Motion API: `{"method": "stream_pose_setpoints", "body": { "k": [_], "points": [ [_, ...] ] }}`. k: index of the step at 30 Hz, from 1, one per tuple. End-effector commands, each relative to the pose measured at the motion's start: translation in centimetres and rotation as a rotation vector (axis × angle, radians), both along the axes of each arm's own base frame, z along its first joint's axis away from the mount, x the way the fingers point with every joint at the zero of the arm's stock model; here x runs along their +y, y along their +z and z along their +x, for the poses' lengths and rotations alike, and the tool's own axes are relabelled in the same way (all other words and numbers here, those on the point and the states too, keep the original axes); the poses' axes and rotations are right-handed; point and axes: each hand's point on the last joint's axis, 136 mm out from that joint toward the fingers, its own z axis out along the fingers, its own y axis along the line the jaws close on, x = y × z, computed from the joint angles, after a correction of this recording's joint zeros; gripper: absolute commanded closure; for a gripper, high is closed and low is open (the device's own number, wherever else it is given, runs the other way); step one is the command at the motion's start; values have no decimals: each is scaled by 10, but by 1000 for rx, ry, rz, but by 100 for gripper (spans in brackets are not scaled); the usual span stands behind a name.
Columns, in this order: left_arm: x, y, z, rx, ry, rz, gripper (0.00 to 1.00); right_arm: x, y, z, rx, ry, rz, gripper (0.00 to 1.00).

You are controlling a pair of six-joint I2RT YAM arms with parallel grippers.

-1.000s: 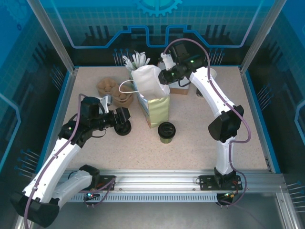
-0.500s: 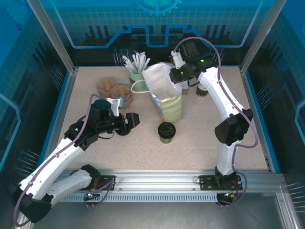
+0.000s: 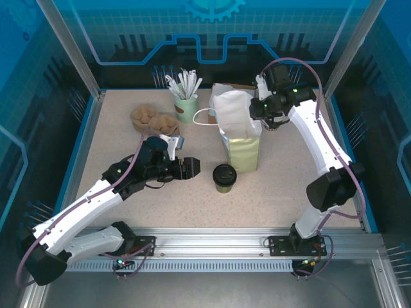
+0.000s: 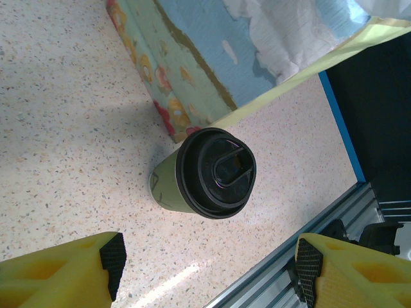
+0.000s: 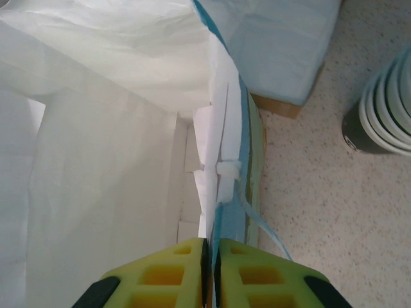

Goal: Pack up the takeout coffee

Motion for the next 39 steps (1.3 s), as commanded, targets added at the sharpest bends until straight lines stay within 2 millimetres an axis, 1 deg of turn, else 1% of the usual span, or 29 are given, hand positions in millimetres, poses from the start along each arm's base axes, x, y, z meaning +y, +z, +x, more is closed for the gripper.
{"method": "stream_pose_setpoints", "body": {
  "k": [1, 6, 8, 11, 16, 18, 21, 23, 27, 29, 33, 39],
  "points": [
    [-8, 22, 8, -84, -3, -19, 28, -17, 12, -14, -15, -72, 21, 88],
    [-19, 17, 10, -77, -19, 7, 28, -35, 10, -33, 15, -136, 32, 87],
    [-24, 15, 10, -82, -24, 25, 27, -44, 8, -41, 33, -175, 36, 87],
    [-36, 11, 10, -101, -48, 59, 26, -52, 2, -50, 58, -218, 71, 86],
    [-54, -4, 11, -134, -84, 142, 20, -63, -6, -64, 73, -269, 112, 78],
    [-61, -12, 10, -144, -102, 186, 19, -66, -6, -69, 75, -281, 129, 75],
    [-72, -23, 12, -155, -127, 255, 17, -72, -4, -74, 72, -297, 143, 66],
    [-80, -31, 13, -162, -145, 304, 14, -76, -2, -77, 67, -302, 147, 61],
    [-91, -47, 16, -157, -167, 381, 7, -78, 3, -82, 56, -297, 165, 57],
    [-96, -51, 17, -156, -175, 401, 2, -80, 5, -84, 54, -292, 158, 54],
    [-102, -59, 18, -151, -192, 440, 1, -86, 11, -89, 46, -297, 146, 49],
    [-102, -70, 20, -129, -192, 521, 3, -95, 21, -93, 25, -307, 148, 46]
  ]
}}
